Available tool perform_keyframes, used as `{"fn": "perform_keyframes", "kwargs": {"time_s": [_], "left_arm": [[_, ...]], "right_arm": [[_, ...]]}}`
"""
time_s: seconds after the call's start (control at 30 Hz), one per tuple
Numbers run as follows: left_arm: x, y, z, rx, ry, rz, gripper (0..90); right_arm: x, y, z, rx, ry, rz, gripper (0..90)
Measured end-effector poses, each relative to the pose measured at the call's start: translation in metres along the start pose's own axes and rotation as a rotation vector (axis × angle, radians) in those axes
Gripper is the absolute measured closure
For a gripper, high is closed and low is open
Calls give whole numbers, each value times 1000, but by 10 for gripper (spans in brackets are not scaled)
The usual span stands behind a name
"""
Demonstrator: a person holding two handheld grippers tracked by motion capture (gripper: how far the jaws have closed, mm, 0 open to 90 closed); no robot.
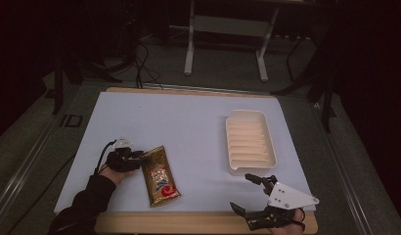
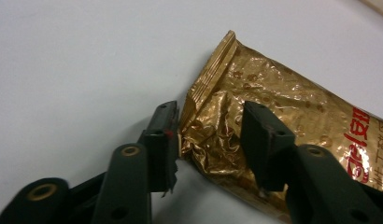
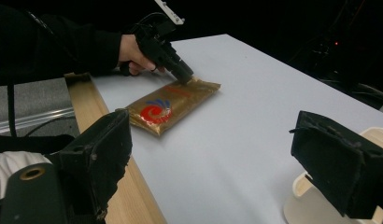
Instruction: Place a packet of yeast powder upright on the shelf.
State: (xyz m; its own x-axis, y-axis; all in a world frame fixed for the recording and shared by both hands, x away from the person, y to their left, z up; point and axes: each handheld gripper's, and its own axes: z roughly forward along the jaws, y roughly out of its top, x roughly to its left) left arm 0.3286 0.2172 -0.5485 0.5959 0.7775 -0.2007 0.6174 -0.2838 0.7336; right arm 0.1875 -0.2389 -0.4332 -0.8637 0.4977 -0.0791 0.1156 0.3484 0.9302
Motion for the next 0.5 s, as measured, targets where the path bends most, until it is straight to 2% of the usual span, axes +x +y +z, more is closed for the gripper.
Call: {"fn": "perform_keyframes", "kwargs": {"time_s": [0.07,0.13,0.17,0.2,0.27,0.5], "left_arm": [[-2,1,0,7,-11,7,630],[-7,2,0,14,-18,32,764],[-11,3,0,20,-10,59,834],[-13,4,0,29,7,75,864],[-16,5,1,41,27,96,900],[-18,8,-2,23,49,84,900]], "right_arm": [[0,0,0,5,3,-3,121],[0,0,1,7,4,-5,121],[0,0,1,7,3,-6,121],[0,0,1,8,4,-6,121],[0,0,1,6,3,-5,122],[0,1,-1,2,2,-3,132]]}}
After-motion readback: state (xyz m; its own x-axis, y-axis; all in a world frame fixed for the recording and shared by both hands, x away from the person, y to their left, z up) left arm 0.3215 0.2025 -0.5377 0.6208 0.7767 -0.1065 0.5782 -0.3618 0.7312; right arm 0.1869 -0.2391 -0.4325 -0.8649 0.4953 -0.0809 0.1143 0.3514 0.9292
